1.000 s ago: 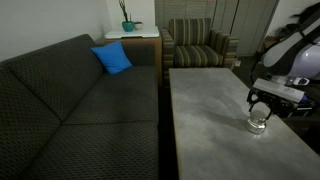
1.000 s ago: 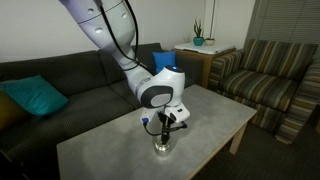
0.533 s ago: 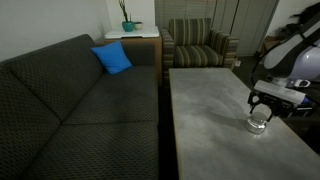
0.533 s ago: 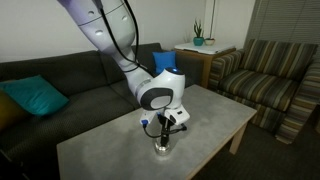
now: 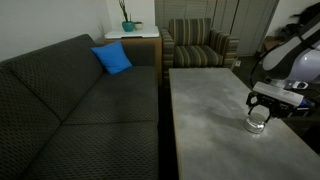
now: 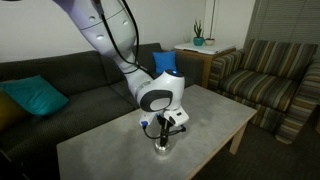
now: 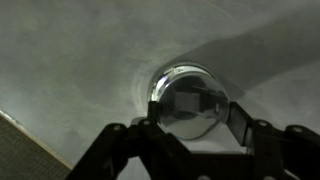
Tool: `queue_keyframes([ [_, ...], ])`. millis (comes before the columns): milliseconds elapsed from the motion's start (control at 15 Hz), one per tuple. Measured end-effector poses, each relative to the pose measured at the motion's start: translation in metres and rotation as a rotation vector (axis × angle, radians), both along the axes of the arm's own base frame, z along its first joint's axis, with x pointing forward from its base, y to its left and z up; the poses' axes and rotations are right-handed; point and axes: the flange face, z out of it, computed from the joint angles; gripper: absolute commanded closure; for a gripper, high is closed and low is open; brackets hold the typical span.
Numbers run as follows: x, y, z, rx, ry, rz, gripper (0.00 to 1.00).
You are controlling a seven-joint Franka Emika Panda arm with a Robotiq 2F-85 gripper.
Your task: Use the silver lid to cover the silver tin
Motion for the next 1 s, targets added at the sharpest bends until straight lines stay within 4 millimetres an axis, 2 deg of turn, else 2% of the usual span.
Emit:
queue_keyframes([
  [200, 0.002, 0.001, 0.001, 0.002, -0.004, 0.002, 0.00],
  [667, 0.001, 0.001, 0.001, 0.000, -0.007, 0.001, 0.00],
  [1000, -0.013, 0.003, 0.003, -0.017, -0.008, 0.026, 0.00],
])
